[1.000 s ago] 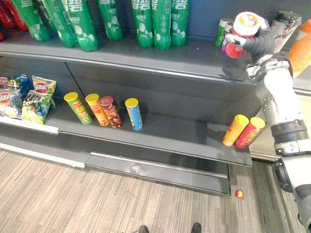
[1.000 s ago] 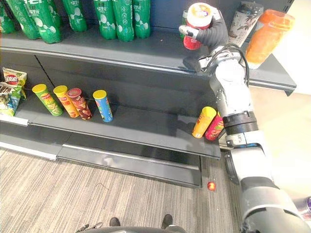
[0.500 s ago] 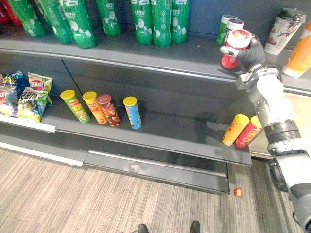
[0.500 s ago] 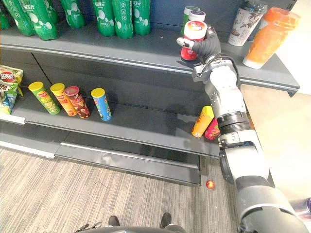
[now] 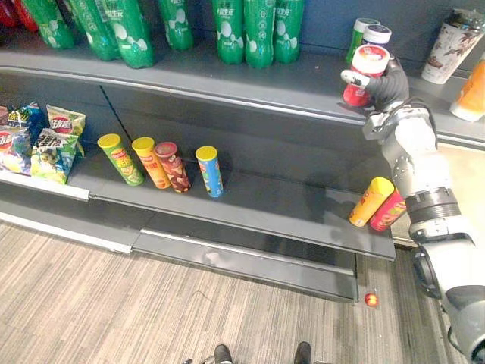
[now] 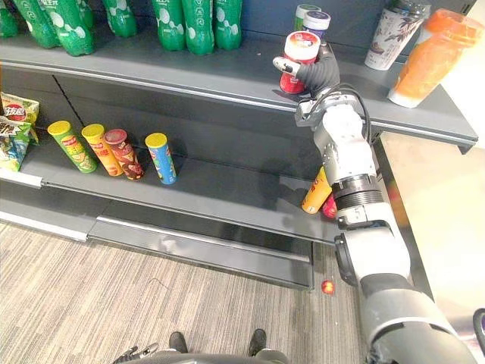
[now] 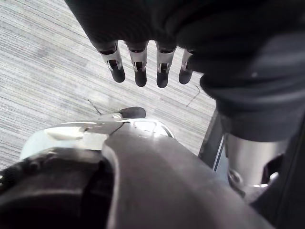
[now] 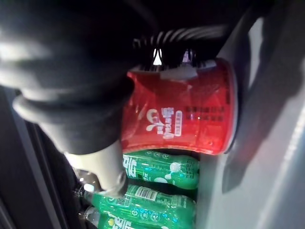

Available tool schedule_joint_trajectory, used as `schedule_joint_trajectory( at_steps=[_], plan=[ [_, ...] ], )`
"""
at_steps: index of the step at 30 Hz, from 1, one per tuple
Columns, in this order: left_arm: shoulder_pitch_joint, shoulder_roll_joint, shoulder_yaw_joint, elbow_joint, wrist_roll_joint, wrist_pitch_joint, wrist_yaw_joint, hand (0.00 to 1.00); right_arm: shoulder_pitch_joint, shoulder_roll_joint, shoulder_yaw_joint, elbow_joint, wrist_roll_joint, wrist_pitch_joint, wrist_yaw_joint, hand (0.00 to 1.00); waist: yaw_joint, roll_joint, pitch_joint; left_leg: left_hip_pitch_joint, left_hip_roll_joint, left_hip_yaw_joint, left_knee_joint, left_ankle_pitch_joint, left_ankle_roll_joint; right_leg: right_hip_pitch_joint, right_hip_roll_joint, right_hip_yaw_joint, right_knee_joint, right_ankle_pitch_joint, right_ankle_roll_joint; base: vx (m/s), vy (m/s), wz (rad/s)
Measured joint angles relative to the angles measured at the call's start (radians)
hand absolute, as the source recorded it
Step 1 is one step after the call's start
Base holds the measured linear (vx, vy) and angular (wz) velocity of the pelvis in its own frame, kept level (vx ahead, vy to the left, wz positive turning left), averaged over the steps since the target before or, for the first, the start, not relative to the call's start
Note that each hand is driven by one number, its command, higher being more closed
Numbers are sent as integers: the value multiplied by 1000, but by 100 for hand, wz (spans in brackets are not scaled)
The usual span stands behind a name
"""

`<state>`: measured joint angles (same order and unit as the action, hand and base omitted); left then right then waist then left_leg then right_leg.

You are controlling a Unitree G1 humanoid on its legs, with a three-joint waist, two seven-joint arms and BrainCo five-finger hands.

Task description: Put the gum and the chips on the shelf.

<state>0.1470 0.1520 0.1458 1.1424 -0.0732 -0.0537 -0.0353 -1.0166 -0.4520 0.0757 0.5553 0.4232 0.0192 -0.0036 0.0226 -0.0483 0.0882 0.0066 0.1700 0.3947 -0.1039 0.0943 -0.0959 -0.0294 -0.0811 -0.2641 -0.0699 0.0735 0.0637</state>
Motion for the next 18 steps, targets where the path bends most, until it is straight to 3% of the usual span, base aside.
schedule_joint_trajectory(
  at_steps=[1, 18],
  plan=[
    [-1, 0, 0, 0, 0, 0, 0, 0, 0, 0, 0, -2, -8, -2, 0, 0, 0, -2, 3, 0, 0, 0, 0, 0, 0, 0, 0, 0, 0, 0, 0, 0, 0, 0],
    [-3, 0, 0, -18, 0, 0, 10, 0, 23, 8, -71, -18, -56, -40, -13, 0, 7, -6, 28, 17, -27, 4, 0, -19, 7, 20, -23, -3, -5, 1, 9, 10, 2, 0]
  ],
)
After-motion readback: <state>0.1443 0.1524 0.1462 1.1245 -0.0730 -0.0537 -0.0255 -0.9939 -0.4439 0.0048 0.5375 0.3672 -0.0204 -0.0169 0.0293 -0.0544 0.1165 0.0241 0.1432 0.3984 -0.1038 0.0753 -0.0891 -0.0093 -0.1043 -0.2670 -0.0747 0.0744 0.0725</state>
